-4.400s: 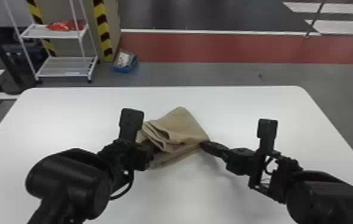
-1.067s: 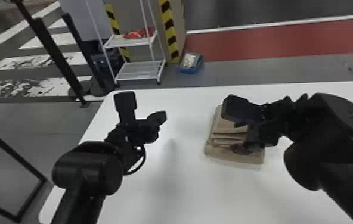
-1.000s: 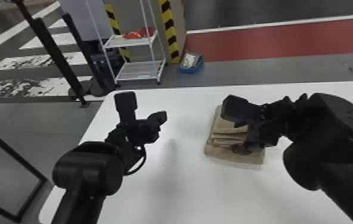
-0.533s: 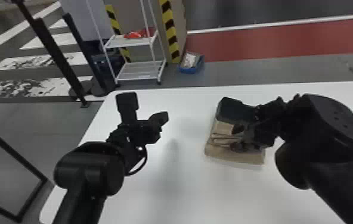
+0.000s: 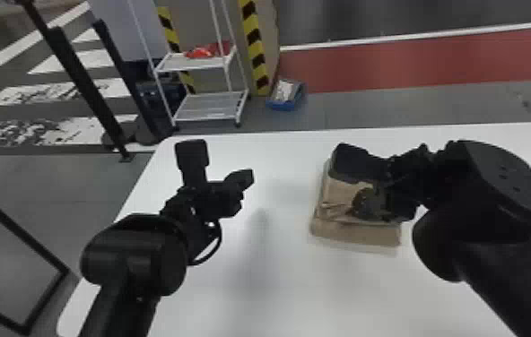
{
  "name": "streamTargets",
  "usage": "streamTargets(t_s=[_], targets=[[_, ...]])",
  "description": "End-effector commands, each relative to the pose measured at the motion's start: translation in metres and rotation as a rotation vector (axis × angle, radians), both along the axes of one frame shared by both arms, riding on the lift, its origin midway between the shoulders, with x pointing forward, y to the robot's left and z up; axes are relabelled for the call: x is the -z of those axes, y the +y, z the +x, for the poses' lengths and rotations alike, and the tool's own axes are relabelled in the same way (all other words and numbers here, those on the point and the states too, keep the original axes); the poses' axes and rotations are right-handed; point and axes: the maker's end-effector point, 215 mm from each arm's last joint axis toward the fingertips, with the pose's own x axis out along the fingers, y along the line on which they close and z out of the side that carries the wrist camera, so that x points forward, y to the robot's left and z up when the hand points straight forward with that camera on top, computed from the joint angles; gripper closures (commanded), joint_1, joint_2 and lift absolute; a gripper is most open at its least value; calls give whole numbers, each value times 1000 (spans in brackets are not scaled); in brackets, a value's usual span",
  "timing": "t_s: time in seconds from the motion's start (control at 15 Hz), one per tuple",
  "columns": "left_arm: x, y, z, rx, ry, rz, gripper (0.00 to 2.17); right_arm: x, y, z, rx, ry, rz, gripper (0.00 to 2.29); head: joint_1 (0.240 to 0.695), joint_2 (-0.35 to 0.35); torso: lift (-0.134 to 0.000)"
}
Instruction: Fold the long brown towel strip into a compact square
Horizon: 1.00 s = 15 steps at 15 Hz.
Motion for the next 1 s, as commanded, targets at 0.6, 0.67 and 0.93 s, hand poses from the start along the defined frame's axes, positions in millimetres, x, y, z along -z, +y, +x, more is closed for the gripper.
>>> streamTargets(t_s=[0.6,0.67,0.93], targets=[[2,-1,0,-3,8,6,1700,-89,-24,5,101,-74,222,1592,695,235,-128],[3,0,0,-5,9,5,1700,-75,-20,-4,92,-54,208,1592,695,235,-128],[4,-6,0,4,9,1,1700,-17,-7,-16,58,-19,111,1592,695,244,-128]])
